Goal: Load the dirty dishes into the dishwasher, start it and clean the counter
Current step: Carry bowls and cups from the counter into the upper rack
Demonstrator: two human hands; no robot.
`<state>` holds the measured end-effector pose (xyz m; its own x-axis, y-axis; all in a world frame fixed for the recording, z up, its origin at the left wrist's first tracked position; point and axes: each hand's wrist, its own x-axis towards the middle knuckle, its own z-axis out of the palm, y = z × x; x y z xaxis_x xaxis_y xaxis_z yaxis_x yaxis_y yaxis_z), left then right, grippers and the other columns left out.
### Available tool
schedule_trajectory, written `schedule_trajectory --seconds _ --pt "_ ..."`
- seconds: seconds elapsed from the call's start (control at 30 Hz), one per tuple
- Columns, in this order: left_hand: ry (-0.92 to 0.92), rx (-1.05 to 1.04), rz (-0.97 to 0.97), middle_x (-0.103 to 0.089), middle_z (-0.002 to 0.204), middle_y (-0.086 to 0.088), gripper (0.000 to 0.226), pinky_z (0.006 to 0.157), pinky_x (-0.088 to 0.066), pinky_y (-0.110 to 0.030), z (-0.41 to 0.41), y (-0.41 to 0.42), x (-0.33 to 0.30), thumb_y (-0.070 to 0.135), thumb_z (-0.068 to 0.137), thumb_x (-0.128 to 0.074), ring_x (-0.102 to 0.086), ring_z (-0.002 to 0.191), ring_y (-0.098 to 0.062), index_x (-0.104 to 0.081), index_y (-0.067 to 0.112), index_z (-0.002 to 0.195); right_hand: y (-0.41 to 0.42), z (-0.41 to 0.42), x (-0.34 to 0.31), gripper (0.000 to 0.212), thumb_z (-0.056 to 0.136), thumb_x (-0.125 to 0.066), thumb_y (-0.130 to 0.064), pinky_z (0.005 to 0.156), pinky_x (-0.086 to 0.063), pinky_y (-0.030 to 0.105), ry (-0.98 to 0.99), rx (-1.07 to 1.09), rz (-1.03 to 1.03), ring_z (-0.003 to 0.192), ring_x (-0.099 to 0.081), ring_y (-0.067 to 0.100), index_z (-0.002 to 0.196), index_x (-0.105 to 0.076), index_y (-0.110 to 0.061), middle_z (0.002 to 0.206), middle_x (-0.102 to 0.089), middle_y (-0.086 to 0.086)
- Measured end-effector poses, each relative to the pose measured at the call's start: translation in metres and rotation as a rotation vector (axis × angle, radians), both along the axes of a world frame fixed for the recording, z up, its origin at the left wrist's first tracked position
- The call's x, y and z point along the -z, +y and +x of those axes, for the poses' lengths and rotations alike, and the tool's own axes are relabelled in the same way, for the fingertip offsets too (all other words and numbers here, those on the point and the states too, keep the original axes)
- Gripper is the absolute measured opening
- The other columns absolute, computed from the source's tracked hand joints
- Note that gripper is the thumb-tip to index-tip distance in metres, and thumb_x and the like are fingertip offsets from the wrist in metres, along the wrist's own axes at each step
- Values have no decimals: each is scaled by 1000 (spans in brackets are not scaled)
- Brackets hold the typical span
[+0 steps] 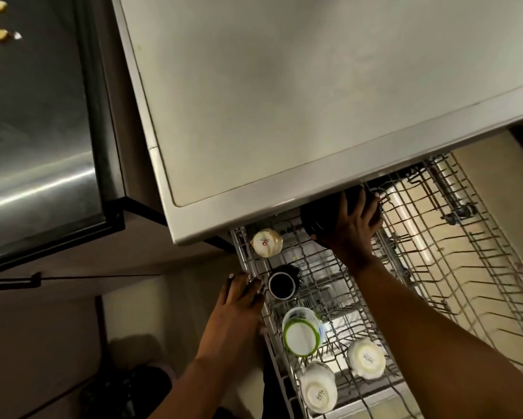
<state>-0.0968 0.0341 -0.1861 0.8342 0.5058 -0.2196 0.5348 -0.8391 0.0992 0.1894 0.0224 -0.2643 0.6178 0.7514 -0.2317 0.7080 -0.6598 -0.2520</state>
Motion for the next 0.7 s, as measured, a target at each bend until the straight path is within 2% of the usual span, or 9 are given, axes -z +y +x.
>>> schedule_trajectory --seconds 0.1,0.17,0.23,0.3,0.37,0.43,0.5,0.63,0.7 --pt "-2 -4 -19 -64 121 -2 64 100 -45 -48 1 2 0 49 45 -87 -41 124 -29 -74 18 99 -7 1 -3 127 58 -76 -69 104 4 71 29 -1 58 145 13 44 155 -6 -24 161 7 16" --pt "-5 -18 -46 -62 123 -1 65 99 -46 -47 1 1 1 44 46 -89 -40 125 -29 -72 20 104 -11 -2 -12 111 67 -67 -71 106 5 65 28 81 161 146 7 41 153 -16 -23 161 0 14" --pt "-26 -40 -73 -60 127 -1 66 98 -46 -46 -1 -1 -2 40 50 -89 -41 126 -28 -68 22 111 -17 -11 -25 80 82 -63 -57 110 -11 68 -35 187 284 144 -14 42 144 -34 -16 158 -18 17" --pt "-70 -58 -78 -56 132 -2 64 96 -47 -45 -5 -4 -6 35 57 -87 -45 126 -27 -65 23 115 -26 -27 -39 49 88 -62 -35 101 -31 64 -146 235 384 131 -35 43 128 -47 -11 147 -37 20" --pt "-143 -84 -105 -50 138 -2 60 99 -45 -45 -14 -7 -10 28 66 -82 -43 128 -25 -59 25 122 -38 -54 -54 34 87 -61 -22 97 -35 57 -196 172 435 120 -42 41 116 -50 -11 136 -45 22" --pt "-194 -108 -128 -46 140 -2 59 100 -45 -45 -26 -8 -17 23 72 -77 -42 127 -25 -53 26 125 -50 -84 -66 30 84 -65 -17 94 -36 55 -173 89 440 114 -46 40 111 -54 -11 129 -49 23" --pt "-222 -114 -97 -49 136 -2 60 94 -49 -43 -40 -7 -25 22 69 -78 -46 121 -25 -50 26 121 -60 -115 -76 30 79 -67 -14 91 -40 54 -156 18 436 111 -48 38 108 -59 -11 125 -50 21" --pt "-247 -189 -40 -49 139 -7 54 97 -47 -43 -86 -9 -44 18 73 -71 -51 121 -29 -52 21 124 -70 -185 -103 36 80 -49 -22 90 -38 51 -85 -100 498 113 -47 41 111 -65 -12 127 -51 20" --pt "-258 -261 14 -49 140 -8 56 99 -47 -41 -120 -9 -55 18 71 -70 -53 121 -30 -55 20 125 -68 -220 -117 38 79 -47 -25 90 -35 48 -53 -198 541 113 -46 38 113 -62 -18 129 -50 17"
